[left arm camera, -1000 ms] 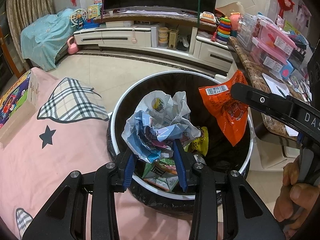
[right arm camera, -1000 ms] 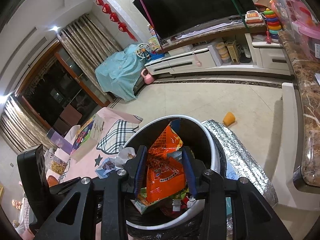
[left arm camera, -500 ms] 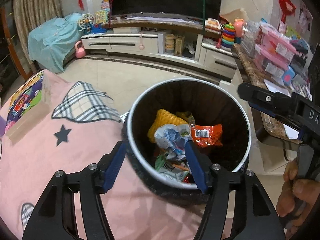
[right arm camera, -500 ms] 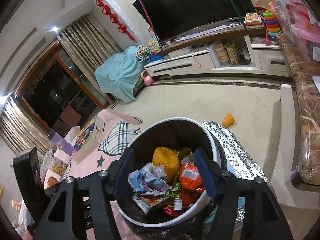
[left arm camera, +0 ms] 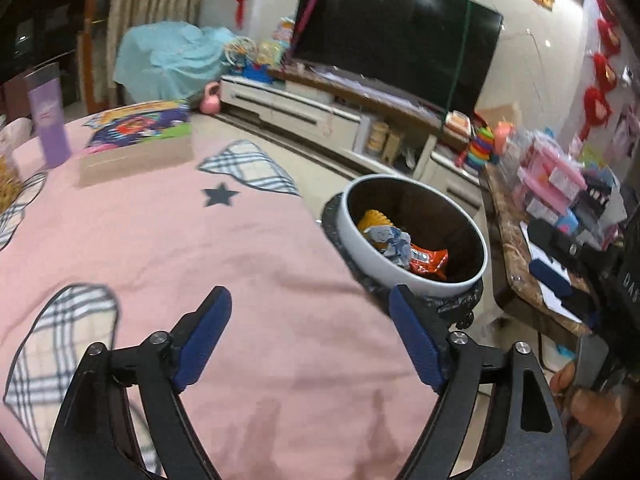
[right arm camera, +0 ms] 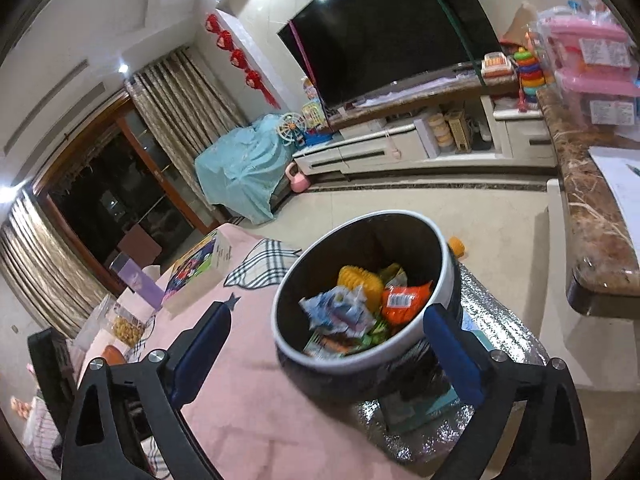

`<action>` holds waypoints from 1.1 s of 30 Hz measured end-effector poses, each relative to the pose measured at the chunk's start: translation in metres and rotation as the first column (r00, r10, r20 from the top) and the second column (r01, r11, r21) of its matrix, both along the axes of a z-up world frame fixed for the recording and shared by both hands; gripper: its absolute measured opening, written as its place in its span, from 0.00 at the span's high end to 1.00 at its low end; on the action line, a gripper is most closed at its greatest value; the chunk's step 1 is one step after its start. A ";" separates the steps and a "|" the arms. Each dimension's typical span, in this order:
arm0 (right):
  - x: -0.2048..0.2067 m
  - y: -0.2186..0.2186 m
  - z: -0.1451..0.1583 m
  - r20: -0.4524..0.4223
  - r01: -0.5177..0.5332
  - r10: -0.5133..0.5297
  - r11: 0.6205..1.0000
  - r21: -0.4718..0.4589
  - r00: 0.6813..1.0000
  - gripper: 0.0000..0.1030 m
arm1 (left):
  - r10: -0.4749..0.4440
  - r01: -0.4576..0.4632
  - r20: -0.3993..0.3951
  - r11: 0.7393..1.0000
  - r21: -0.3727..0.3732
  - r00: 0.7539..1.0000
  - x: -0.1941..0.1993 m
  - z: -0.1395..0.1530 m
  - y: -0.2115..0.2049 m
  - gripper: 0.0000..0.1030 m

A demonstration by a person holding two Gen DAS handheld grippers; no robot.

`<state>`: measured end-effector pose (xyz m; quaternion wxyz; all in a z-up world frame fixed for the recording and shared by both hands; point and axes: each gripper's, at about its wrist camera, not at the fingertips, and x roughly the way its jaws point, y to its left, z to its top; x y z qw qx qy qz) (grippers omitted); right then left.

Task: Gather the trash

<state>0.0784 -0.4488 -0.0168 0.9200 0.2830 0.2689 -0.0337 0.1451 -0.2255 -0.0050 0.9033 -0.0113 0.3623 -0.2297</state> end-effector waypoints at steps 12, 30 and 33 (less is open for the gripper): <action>-0.057 0.078 0.013 0.096 0.081 -0.057 0.961 -0.263 0.994 0.00 | 0.098 -0.095 0.203 0.995 -0.027 0.974 -0.070 0.014 0.064 0.11; -0.086 0.117 0.012 0.154 0.132 -0.072 0.897 -0.421 0.985 0.00 | 0.231 -0.244 0.361 0.970 -0.009 0.903 -0.121 0.011 0.092 0.00; -0.088 0.119 0.014 0.163 0.136 -0.072 0.895 -0.424 0.984 0.00 | 0.233 -0.255 0.387 0.967 0.006 0.892 -0.126 0.011 0.089 0.00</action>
